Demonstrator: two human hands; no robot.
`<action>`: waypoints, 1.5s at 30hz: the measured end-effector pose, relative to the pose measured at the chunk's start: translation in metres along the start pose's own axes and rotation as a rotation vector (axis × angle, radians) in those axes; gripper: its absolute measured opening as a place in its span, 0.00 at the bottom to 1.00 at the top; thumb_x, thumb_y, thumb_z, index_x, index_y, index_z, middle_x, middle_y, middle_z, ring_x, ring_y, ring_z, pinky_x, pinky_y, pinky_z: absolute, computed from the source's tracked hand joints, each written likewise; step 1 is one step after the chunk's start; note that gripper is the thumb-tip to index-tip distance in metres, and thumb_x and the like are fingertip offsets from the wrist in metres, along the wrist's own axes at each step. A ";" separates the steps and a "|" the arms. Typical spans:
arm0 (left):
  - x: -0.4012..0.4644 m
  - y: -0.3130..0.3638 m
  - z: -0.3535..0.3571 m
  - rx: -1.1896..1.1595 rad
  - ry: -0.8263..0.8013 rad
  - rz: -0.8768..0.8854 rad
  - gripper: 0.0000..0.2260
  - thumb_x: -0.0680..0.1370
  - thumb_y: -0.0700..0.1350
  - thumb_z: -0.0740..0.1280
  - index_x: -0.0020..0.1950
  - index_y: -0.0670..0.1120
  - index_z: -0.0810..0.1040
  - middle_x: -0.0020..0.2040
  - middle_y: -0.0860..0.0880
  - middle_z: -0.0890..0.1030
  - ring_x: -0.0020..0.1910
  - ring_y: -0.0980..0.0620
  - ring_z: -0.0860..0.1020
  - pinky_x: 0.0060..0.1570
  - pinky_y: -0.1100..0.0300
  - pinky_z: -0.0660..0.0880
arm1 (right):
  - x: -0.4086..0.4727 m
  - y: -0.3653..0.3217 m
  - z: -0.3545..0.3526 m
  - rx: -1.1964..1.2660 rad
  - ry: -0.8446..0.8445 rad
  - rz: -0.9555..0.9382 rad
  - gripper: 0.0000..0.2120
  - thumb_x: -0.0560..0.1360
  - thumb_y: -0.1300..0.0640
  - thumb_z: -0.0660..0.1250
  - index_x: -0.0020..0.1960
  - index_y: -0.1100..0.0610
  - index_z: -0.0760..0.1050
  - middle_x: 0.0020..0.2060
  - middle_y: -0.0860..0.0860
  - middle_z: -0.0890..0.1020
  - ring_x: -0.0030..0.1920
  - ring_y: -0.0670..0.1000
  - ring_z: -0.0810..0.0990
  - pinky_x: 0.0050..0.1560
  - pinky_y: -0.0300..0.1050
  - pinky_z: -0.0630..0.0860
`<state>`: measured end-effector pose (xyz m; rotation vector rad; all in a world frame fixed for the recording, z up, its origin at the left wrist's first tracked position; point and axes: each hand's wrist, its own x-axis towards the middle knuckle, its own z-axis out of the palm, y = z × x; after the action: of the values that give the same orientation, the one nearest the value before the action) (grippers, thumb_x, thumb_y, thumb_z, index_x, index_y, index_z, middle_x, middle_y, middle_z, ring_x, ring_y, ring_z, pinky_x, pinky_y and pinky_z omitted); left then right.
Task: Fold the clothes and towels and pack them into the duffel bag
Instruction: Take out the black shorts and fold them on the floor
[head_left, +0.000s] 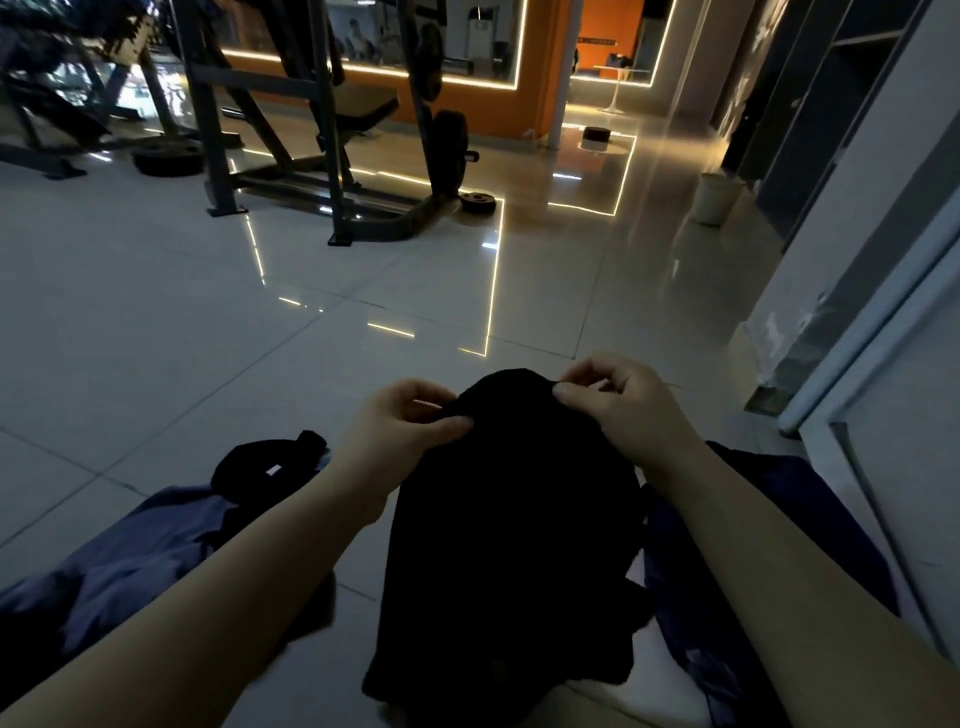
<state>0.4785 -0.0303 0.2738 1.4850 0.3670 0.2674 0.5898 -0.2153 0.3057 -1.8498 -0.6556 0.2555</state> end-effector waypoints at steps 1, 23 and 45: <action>0.000 -0.002 0.000 0.055 0.019 0.006 0.09 0.73 0.36 0.71 0.50 0.45 0.78 0.41 0.46 0.84 0.36 0.51 0.83 0.35 0.60 0.78 | 0.000 -0.001 0.002 -0.034 0.011 -0.017 0.06 0.75 0.60 0.69 0.39 0.54 0.77 0.38 0.51 0.79 0.37 0.47 0.78 0.39 0.37 0.74; -0.009 0.006 0.022 0.118 -0.065 0.183 0.18 0.78 0.33 0.64 0.59 0.55 0.75 0.47 0.44 0.84 0.48 0.42 0.83 0.55 0.40 0.77 | -0.007 0.003 0.002 0.079 -0.330 0.054 0.09 0.75 0.65 0.66 0.52 0.53 0.78 0.48 0.53 0.82 0.50 0.50 0.82 0.52 0.41 0.79; 0.000 0.016 0.018 0.050 -0.080 0.179 0.09 0.76 0.31 0.65 0.45 0.45 0.79 0.38 0.48 0.84 0.37 0.51 0.82 0.39 0.62 0.79 | -0.013 0.009 -0.006 0.119 -0.376 0.050 0.09 0.77 0.62 0.64 0.54 0.54 0.78 0.49 0.52 0.82 0.51 0.49 0.81 0.55 0.42 0.78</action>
<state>0.4861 -0.0456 0.2907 1.5747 0.1777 0.3415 0.5851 -0.2293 0.2980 -1.7185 -0.8313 0.6726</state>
